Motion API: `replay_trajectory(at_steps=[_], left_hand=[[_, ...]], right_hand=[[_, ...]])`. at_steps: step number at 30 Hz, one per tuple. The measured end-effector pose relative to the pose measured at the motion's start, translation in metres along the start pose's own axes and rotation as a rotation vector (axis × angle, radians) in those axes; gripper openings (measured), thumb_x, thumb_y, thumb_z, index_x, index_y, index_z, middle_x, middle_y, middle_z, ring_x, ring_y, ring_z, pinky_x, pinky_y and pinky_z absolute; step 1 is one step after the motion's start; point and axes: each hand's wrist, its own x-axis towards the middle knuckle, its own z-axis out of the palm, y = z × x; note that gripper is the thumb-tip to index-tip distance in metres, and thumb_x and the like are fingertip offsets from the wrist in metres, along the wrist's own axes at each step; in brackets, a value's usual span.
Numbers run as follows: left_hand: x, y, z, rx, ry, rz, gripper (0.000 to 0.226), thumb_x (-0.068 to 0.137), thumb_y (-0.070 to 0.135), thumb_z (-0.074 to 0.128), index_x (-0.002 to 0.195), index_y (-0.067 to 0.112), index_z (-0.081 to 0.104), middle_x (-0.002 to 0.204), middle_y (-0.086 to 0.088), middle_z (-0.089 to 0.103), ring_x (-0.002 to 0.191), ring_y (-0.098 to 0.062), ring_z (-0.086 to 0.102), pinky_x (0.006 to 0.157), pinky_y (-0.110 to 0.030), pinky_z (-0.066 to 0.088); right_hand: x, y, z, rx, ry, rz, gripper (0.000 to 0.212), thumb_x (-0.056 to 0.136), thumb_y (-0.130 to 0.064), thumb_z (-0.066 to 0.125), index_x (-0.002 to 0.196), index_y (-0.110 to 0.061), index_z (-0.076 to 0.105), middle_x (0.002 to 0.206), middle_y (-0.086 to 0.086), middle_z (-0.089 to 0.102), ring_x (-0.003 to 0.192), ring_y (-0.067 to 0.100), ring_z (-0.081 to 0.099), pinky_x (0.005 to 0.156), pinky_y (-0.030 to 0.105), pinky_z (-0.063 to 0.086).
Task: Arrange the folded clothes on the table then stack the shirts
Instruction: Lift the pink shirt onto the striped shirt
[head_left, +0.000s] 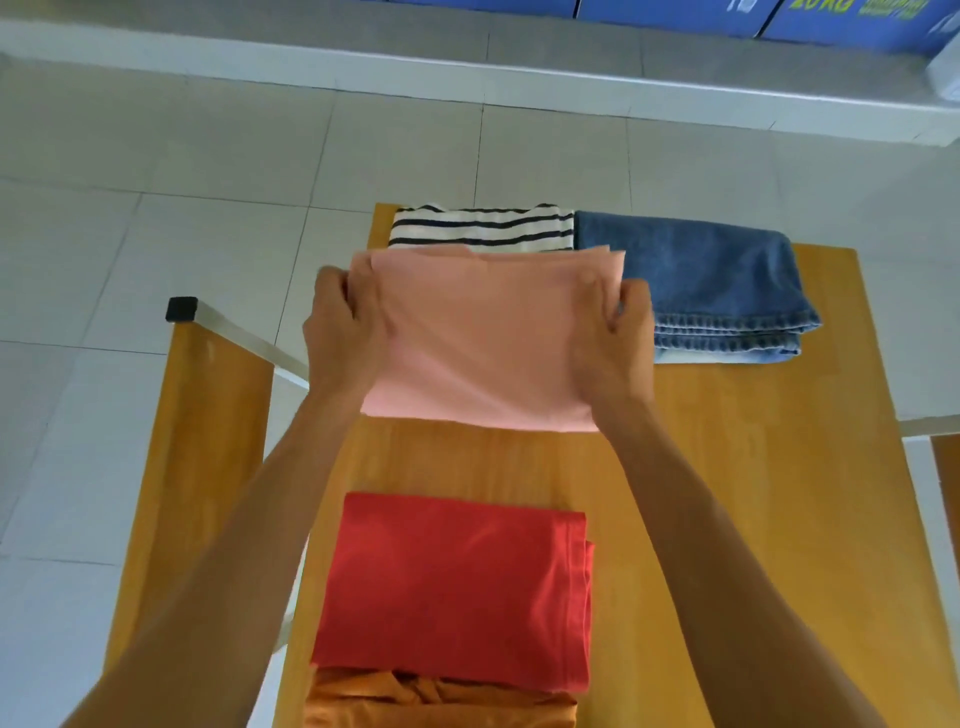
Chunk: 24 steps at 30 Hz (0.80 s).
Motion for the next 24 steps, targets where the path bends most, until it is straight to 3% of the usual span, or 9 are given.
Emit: replay_trajectory(at_steps=[3,5,6,9,12,16,20,24], left_hand=[[0.044,0.02,0.008,-0.016,-0.026,-0.035,0.043,0.103,0.049,0.028,0.109,0.012,0.05,0.095,0.004,0.051,0.086,-0.013,0.05,0.076,-0.028,0.036],[0.069,0.024,0.019,0.004,-0.033,-0.045,0.042,0.104,0.046,0.028,0.108,0.012,0.051,0.097,0.001,0.052,0.089,-0.015,0.05,0.073,-0.026,0.036],[0.08,0.022,0.024,0.008,-0.033,-0.047,0.04,0.104,0.046,0.029,0.104,0.012,0.05,0.095,0.0,0.052,0.088,-0.016,0.05,0.067,-0.024,0.035],[0.105,0.016,0.038,0.0,-0.027,-0.051,0.037,0.104,0.045,0.032,0.097,0.013,0.048,0.089,0.0,0.053,0.083,-0.018,0.051,0.055,-0.022,0.033],[0.119,0.011,0.046,0.007,-0.041,-0.081,0.039,0.103,0.046,0.032,0.098,0.013,0.05,0.094,-0.003,0.055,0.084,-0.018,0.051,0.063,-0.026,0.035],[0.121,-0.008,0.057,0.077,-0.105,-0.149,0.046,0.103,0.049,0.03,0.109,0.011,0.055,0.098,-0.003,0.054,0.09,-0.023,0.051,0.075,-0.033,0.037],[0.123,-0.007,0.059,0.055,-0.038,-0.096,0.044,0.103,0.048,0.032,0.104,0.011,0.055,0.097,-0.002,0.055,0.088,-0.02,0.052,0.074,-0.031,0.036],[0.13,0.0,0.063,0.014,0.011,-0.027,0.044,0.102,0.048,0.034,0.101,0.011,0.057,0.094,-0.001,0.057,0.085,-0.018,0.052,0.073,-0.029,0.035]], right_hand=[[0.043,-0.019,0.012,0.038,-0.031,0.075,0.043,0.102,-0.058,0.036,0.115,-0.02,0.049,0.088,-0.015,0.05,0.077,-0.001,0.051,0.064,0.021,0.038],[0.069,-0.018,0.025,0.04,-0.013,0.099,0.043,0.101,-0.059,0.038,0.084,-0.021,0.05,0.072,-0.011,0.047,0.064,0.006,0.046,0.062,0.025,0.038],[0.079,-0.016,0.031,0.034,-0.008,0.096,0.048,0.101,-0.058,0.039,0.071,-0.021,0.041,0.063,-0.009,0.039,0.058,0.01,0.04,0.059,0.028,0.035],[0.104,-0.008,0.044,-0.01,0.007,0.08,0.052,0.1,-0.055,0.044,0.063,-0.022,0.029,0.056,-0.006,0.028,0.057,0.015,0.031,0.054,0.031,0.029],[0.121,0.001,0.051,-0.081,0.045,0.067,0.05,0.1,-0.047,0.047,0.061,-0.021,0.031,0.055,-0.006,0.03,0.052,0.013,0.029,0.048,0.026,0.026],[0.128,0.018,0.059,-0.204,0.073,0.048,0.05,0.101,-0.051,0.047,0.064,-0.018,0.042,0.059,-0.005,0.044,0.053,0.011,0.04,0.048,0.026,0.035],[0.129,0.017,0.061,-0.179,0.137,0.011,0.051,0.101,-0.055,0.045,0.084,-0.008,0.06,0.068,-0.005,0.055,0.061,0.011,0.051,0.057,0.031,0.047],[0.135,0.015,0.058,-0.164,0.186,-0.045,0.047,0.101,-0.052,0.047,0.091,-0.008,0.06,0.073,-0.005,0.057,0.065,0.012,0.054,0.057,0.031,0.048]])
